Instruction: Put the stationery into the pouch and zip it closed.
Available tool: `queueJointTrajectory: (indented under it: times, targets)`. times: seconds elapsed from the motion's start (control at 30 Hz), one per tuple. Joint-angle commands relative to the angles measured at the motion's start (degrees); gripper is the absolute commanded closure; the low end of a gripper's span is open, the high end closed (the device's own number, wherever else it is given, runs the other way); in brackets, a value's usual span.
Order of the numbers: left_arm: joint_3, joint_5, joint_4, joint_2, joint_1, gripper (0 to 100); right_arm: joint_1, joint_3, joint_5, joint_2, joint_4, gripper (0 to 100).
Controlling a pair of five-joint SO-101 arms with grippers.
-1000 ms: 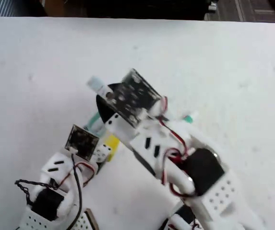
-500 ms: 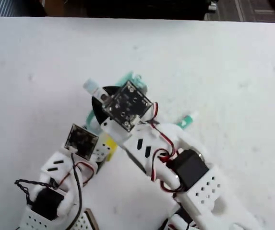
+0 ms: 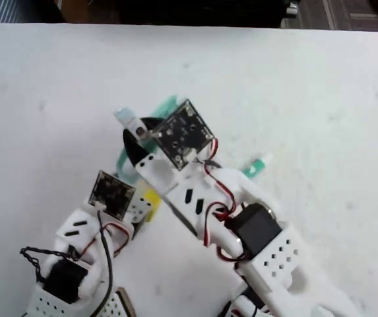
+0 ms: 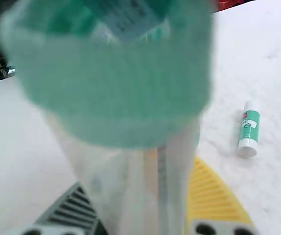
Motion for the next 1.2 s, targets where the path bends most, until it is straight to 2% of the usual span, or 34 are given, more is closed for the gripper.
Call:
queueJointTrajectory:
  times: [0.0, 0.07, 0.2, 0.27, 0.57, 0.87, 1.17]
  targets:
    - [-1.8, 0.1, -1.4, -0.2, -0.3, 81, 0.0, -0.3, -0.8, -2.2, 4.7, 97.4]
    - [-1.8, 0.1, -1.4, -0.2, -0.3, 81, 0.0, -0.3, -0.8, -3.4, 7.6, 92.8]
    - [-1.8, 0.1, -1.4, -0.2, -0.3, 81, 0.0, -0.3, -0.8, -5.7, 10.8, 77.5]
    - [-1.8, 0.1, -1.4, -0.2, -0.3, 81, 0.0, -0.4, -0.8, -6.8, 11.0, 74.4]
    - [-1.8, 0.1, -1.4, -0.2, -0.3, 81, 0.0, -0.5, -0.7, -8.4, 10.9, 76.8]
    - [-1.8, 0.1, -1.3, -0.2, -0.3, 81, -0.1, -8.2, -0.7, -5.1, 11.4, 76.9]
    - [-1.8, 0.1, -1.3, -0.2, -0.3, 80, -0.3, -17.3, -0.7, -4.4, 19.4, 76.9]
